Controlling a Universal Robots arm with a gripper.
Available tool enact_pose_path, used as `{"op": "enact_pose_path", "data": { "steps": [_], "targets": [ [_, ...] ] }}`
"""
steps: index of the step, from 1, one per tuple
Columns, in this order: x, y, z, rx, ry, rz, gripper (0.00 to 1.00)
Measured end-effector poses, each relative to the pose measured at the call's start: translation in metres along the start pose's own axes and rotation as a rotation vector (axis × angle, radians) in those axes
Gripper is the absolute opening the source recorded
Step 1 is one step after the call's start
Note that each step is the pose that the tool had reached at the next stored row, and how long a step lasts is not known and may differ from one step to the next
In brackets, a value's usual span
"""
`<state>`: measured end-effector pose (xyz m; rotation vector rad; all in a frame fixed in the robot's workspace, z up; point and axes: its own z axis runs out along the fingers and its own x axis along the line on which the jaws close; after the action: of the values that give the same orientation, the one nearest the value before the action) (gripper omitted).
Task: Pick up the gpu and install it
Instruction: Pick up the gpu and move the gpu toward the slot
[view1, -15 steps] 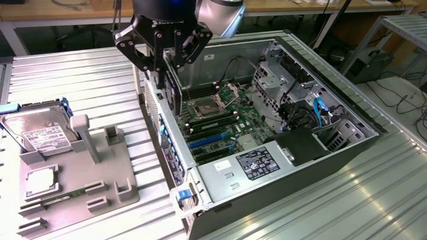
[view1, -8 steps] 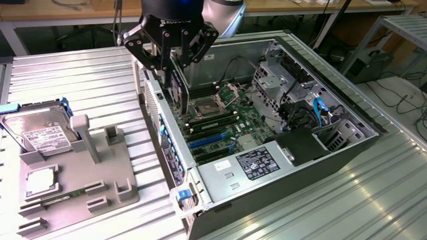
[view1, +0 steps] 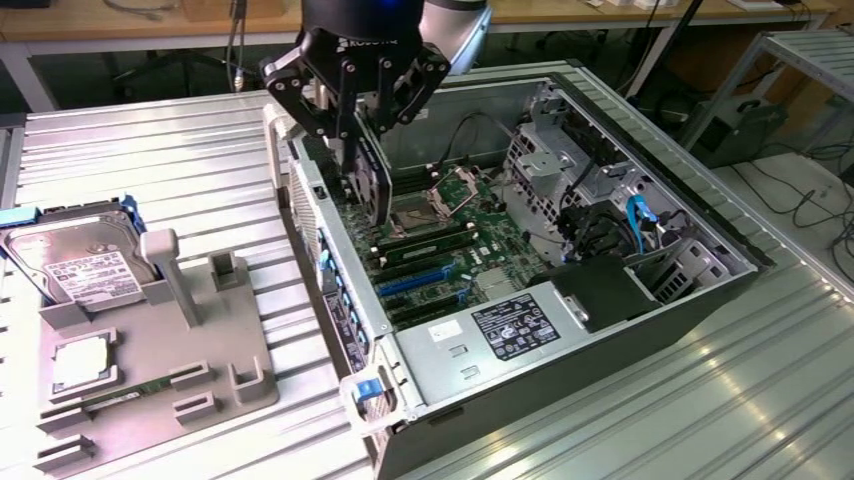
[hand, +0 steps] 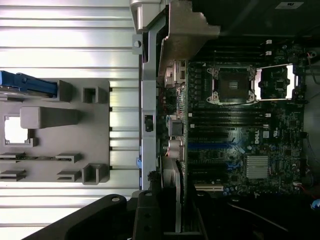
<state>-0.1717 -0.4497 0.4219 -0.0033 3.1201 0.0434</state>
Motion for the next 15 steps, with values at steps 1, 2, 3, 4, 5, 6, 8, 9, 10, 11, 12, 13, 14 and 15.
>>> {"op": "enact_pose_path", "data": {
  "steps": [1,2,3,4,5,6,8,9,10,11,12,13,14,15],
  "targets": [
    [-0.001,0.0000,0.0000,0.0001,0.0001,0.000,0.28],
    [-0.002,0.0000,0.0000,0.0000,0.0001,0.000,0.28],
    [-0.004,0.0000,0.0000,0.0000,0.0001,0.000,0.28],
    [-0.005,0.0000,0.0001,0.0000,0.0001,0.000,0.28],
    [-0.006,0.0000,0.0001,0.0001,0.0001,0.000,0.28],
    [-0.007,0.0000,0.0001,0.0000,0.0000,0.000,0.28],
    [-0.009,0.0000,0.0002,0.0000,0.0000,0.000,0.28],
    [-0.009,0.0000,0.0002,0.0000,0.0001,0.000,0.28],
    [-0.011,0.0000,0.0002,0.0001,0.0001,0.000,0.28],
    [-0.012,0.0000,0.0002,0.0001,0.0001,0.000,0.28],
    [-0.012,0.0000,0.0002,0.0001,0.0001,0.000,0.28],
    [-0.014,0.0000,0.0003,0.0000,0.0001,0.000,0.28],
    [-0.015,0.0000,0.0003,0.0000,0.0000,0.000,0.28],
    [-0.017,0.0000,0.0004,0.0000,0.0000,0.000,0.28]
  ]
}}
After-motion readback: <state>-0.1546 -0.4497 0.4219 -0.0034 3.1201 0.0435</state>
